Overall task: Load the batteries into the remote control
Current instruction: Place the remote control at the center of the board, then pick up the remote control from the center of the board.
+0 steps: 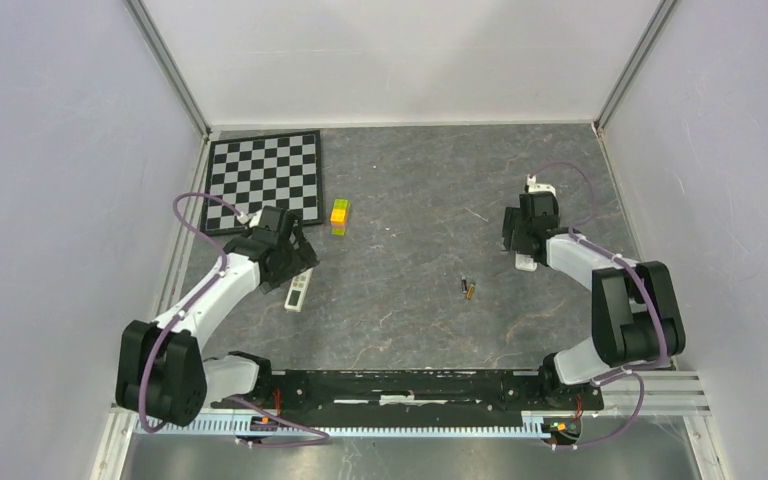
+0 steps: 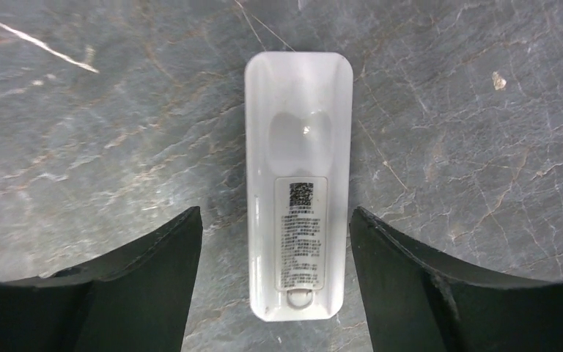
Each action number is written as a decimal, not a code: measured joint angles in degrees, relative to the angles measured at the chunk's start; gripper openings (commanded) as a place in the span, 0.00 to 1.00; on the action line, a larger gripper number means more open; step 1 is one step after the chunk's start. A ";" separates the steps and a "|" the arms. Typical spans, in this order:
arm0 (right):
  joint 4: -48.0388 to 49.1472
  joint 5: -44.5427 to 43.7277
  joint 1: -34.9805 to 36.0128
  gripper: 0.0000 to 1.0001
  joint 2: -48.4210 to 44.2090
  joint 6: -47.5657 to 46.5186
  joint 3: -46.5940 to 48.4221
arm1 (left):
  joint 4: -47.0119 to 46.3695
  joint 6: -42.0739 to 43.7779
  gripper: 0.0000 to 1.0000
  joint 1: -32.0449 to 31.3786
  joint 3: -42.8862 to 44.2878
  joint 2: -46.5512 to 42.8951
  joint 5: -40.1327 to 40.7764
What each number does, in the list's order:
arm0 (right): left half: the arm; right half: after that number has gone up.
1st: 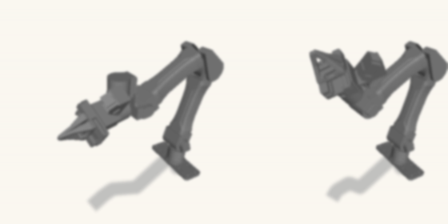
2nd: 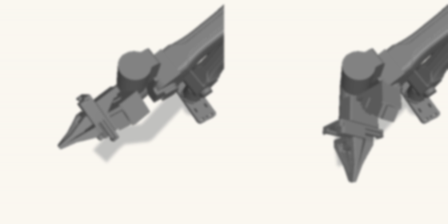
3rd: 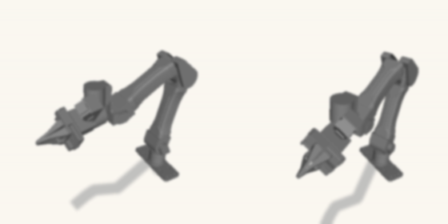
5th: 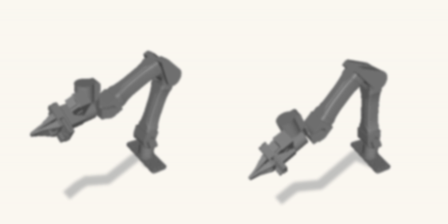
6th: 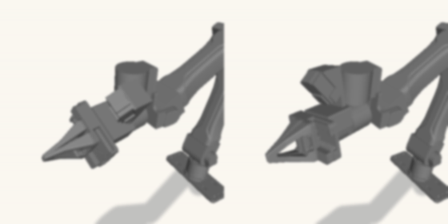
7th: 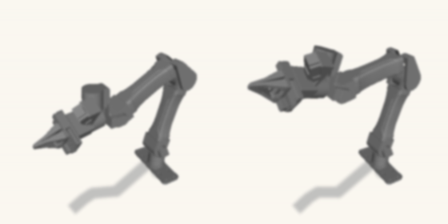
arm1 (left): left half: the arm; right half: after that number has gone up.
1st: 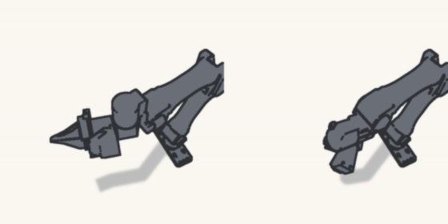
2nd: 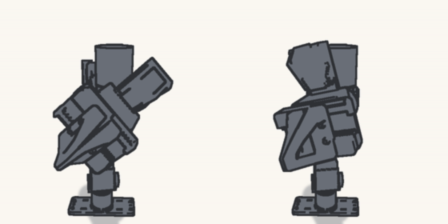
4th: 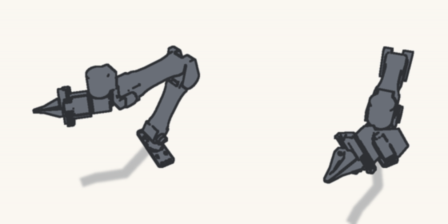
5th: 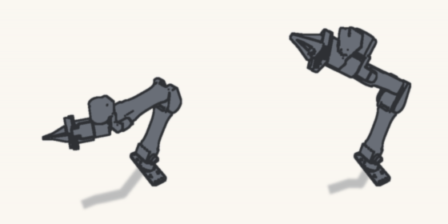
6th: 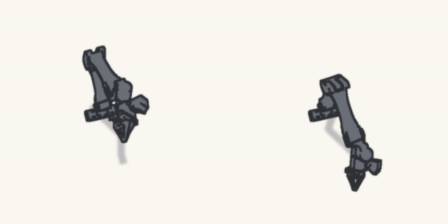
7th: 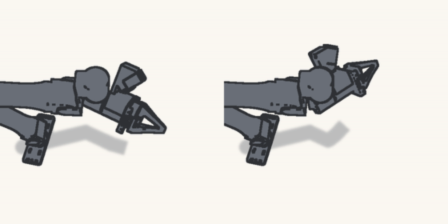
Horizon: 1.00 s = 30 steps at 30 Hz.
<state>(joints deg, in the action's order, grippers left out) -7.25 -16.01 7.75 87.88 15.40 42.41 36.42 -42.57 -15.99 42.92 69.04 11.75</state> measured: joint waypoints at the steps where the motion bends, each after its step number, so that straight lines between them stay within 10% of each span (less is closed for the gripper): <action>1: -0.28 0.79 0.00 0.79 -0.94 0.04 -0.02 | -0.22 0.00 1.00 0.52 0.11 0.63 0.09; 7: -0.28 5.51 0.00 0.81 -7.69 1.16 -0.17 | -2.62 0.02 0.94 1.29 0.33 7.28 -0.02; 24: -0.50 16.61 4.15 0.74 -16.81 3.89 -3.41 | -5.79 3.10 0.11 -3.28 1.44 15.30 -1.40; 30: 1.64 25.14 11.30 0.78 -19.26 4.55 -6.62 | -6.97 5.81 0.02 -6.08 1.44 14.14 -7.91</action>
<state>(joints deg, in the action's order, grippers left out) -5.61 9.13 19.05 68.62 19.94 35.79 29.45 -36.75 -22.06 44.36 83.18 3.84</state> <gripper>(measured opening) 0.759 0.470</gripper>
